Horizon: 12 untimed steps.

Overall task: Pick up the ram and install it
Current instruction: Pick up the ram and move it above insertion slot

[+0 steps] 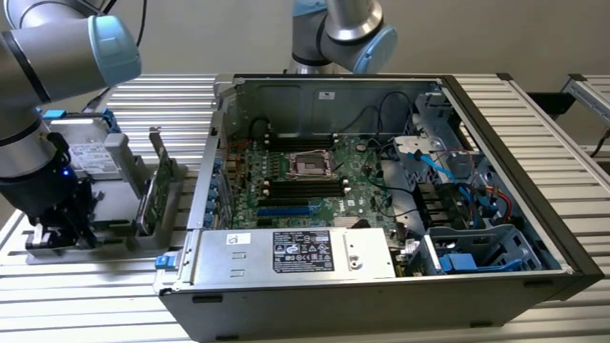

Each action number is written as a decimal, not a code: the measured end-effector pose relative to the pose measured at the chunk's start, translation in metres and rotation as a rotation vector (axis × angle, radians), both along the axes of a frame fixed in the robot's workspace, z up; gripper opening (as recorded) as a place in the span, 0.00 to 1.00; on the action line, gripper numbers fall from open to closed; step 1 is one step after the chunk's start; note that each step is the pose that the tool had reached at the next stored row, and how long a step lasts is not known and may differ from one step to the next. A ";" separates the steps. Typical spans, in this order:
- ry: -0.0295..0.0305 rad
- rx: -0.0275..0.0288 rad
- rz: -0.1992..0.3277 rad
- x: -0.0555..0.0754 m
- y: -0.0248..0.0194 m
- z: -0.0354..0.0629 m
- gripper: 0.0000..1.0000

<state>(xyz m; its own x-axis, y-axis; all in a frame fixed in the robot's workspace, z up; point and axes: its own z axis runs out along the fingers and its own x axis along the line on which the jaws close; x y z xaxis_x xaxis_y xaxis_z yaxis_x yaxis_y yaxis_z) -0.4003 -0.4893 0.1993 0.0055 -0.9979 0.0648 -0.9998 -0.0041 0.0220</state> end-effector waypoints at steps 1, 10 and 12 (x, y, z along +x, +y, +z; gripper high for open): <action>-0.0001 0.0003 0.000 0.000 0.0000 0.0012 0.15; -0.0001 0.0009 0.000 0.000 0.0000 0.0172 0.15; 0.0000 0.0010 0.000 0.000 0.0000 0.0222 0.15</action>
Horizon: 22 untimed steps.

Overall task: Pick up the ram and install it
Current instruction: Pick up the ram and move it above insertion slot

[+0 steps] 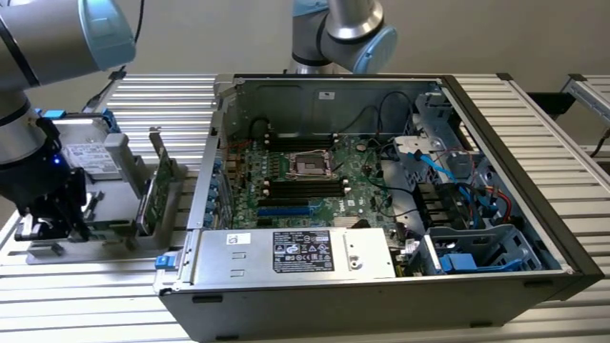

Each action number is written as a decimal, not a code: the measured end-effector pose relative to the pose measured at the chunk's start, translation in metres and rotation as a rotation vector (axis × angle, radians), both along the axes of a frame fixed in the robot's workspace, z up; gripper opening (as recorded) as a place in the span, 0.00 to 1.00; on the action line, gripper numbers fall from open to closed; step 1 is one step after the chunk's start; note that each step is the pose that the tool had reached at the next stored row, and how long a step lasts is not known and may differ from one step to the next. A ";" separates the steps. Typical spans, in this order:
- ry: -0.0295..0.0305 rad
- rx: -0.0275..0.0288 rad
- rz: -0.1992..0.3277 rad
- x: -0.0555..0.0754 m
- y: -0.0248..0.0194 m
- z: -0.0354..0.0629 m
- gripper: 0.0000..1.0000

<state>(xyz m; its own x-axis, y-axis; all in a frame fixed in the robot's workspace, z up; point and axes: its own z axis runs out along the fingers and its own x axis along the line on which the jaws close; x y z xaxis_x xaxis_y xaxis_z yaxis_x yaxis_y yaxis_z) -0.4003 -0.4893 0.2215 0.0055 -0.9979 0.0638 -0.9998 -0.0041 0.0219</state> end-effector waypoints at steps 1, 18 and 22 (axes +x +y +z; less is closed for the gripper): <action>-0.0001 0.0001 0.000 0.000 0.0000 0.0030 0.15; 0.0001 0.0335 0.014 0.017 0.0000 0.0535 0.15; 0.0002 0.0492 0.024 0.025 0.0000 0.0632 0.15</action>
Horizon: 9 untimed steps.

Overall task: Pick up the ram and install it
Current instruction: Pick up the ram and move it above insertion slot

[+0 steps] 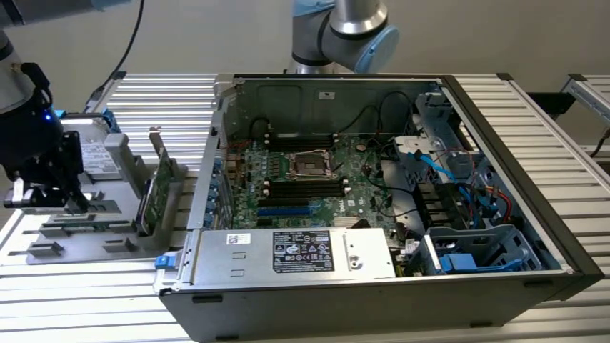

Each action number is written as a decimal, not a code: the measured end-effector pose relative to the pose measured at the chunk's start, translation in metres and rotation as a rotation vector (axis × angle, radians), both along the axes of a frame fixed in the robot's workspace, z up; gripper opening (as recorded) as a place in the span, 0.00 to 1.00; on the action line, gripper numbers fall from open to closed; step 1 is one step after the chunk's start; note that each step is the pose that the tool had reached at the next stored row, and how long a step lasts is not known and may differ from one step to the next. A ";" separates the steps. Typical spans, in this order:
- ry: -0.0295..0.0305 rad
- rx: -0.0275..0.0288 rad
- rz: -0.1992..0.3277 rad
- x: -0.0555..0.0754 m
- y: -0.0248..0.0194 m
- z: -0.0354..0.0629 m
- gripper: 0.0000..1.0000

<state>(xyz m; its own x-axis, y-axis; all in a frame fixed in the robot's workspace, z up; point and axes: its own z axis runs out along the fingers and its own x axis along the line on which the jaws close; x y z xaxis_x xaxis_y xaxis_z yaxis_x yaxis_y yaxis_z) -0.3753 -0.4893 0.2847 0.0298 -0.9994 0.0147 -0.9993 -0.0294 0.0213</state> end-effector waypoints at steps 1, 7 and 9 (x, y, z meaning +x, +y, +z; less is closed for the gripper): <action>0.0001 0.0039 0.003 0.002 0.0000 0.0025 0.15; 0.0000 0.0274 0.020 0.015 0.0000 0.0180 0.15; 0.0002 0.0349 0.025 0.019 0.0000 0.0229 0.15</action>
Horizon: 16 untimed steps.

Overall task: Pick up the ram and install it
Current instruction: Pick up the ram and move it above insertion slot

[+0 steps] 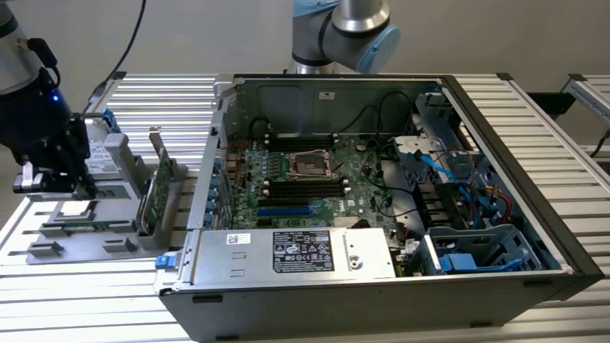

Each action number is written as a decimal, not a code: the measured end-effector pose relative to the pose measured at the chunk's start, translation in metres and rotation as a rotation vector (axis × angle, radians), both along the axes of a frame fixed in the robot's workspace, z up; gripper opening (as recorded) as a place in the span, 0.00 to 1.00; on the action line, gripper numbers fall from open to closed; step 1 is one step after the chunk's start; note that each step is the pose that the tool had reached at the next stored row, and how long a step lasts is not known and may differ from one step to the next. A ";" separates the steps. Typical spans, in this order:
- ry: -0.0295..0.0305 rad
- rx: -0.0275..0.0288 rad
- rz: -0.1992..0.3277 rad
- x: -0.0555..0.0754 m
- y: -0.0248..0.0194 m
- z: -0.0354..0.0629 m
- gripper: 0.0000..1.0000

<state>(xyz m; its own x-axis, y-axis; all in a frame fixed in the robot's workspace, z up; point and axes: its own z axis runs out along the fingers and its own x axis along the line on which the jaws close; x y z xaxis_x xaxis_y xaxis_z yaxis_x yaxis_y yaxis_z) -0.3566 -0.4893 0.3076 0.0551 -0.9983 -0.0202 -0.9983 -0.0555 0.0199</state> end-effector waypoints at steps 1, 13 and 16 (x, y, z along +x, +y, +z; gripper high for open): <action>-0.0002 0.0040 0.003 0.002 0.0000 0.0024 0.15; -0.0002 0.0526 0.034 0.028 0.0000 0.0322 0.15; -0.0002 0.0661 0.040 0.037 0.0000 0.0394 0.15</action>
